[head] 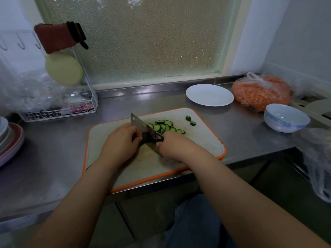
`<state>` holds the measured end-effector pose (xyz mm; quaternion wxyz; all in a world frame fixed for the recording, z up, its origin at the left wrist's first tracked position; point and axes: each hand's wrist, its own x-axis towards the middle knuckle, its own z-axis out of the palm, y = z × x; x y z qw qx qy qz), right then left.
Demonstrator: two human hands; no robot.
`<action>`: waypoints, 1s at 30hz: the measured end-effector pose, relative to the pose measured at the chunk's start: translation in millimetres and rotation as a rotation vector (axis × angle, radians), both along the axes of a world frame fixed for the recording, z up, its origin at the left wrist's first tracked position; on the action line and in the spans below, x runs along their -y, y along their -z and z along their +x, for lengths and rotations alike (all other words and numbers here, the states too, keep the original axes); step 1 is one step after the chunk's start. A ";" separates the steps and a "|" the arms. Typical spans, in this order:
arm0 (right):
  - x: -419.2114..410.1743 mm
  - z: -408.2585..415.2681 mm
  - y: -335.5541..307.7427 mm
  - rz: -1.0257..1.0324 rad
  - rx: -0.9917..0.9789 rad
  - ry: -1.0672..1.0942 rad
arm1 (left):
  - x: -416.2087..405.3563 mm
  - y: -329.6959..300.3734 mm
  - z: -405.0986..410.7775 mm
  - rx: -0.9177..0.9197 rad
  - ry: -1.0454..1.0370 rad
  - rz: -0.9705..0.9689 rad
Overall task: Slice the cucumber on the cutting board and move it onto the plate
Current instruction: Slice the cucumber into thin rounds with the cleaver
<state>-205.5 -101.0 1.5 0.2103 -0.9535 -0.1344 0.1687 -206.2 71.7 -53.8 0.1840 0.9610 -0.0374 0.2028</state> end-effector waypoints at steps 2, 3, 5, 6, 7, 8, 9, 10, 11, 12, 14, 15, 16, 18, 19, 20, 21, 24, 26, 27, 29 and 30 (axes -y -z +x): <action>0.2 -1.3 0.8 -0.001 -0.001 -0.007 | -3.5 -2.7 -0.6 -0.019 0.029 0.014; 0.2 -2.6 1.0 -0.001 0.014 -0.006 | -4.1 -2.2 -1.3 -0.015 0.041 0.003; 0.9 -6.0 0.2 0.002 0.054 -0.003 | -3.5 1.5 -2.4 0.005 0.053 -0.024; 1.4 -7.8 -1.0 0.007 0.063 -0.005 | -3.2 3.4 -2.3 0.015 0.055 -0.028; 2.1 -9.7 -3.1 0.014 0.066 -0.012 | -3.2 4.7 -1.7 0.022 0.054 -0.030; 2.6 -11.6 -5.6 0.020 0.067 -0.019 | -3.7 5.3 -0.9 0.025 0.050 -0.032; 3.4 -13.1 -8.4 0.024 0.072 -0.024 | -4.4 5.0 0.2 0.026 0.050 -0.034; 4.1 -14.3 -11.1 0.027 0.081 -0.027 | -5.2 4.6 1.3 0.026 0.053 -0.036; 4.9 -15.0 -13.5 0.028 0.092 -0.031 | -5.7 4.1 2.0 0.025 0.059 -0.035; 5.5 -15.4 -15.5 0.028 0.100 -0.036 | -6.0 3.9 2.5 0.022 0.066 -0.035; 6.3 -16.9 -18.3 0.025 0.103 -0.045 | -6.1 3.4 2.2 0.016 0.078 -0.040; 6.5 -17.7 -19.3 0.022 0.103 -0.048 | -5.8 3.0 1.9 0.015 0.083 -0.043; 6.0 -18.1 -19.9 0.018 0.103 -0.049 | -5.4 2.6 1.6 0.015 0.086 -0.047; 4.3 -17.9 -19.2 0.013 0.099 -0.046 | -4.3 2.0 1.2 0.012 0.086 -0.049; 3.4 -17.2 -18.5 0.013 0.095 -0.042 | -3.7 2.1 1.2 0.010 0.086 -0.047; 2.5 -15.9 -18.1 0.013 0.090 -0.037 | -3.2 2.2 1.3 0.010 0.085 -0.046; 1.5 -14.3 -17.7 0.015 0.086 -0.033 | -3.0 2.5 1.3 0.007 0.085 -0.050; -2.8 -9.0 -15.6 0.012 0.073 -0.034 | -2.9 2.9 1.2 0.010 0.088 -0.064; -6.7 -7.3 -9.8 -0.010 0.057 -0.037 | -2.6 3.3 1.0 0.019 0.091 -0.046; -8.8 -6.9 -5.2 -0.028 0.048 -0.037 | -2.3 3.6 1.0 0.024 0.097 -0.034; -12.0 -6.7 3.3 -0.044 0.035 -0.022 | -2.0 4.1 0.9 0.029 0.104 -0.021; -12.2 -5.6 5.5 -0.040 0.030 -0.012 | -2.1 4.3 0.8 0.034 0.100 -0.020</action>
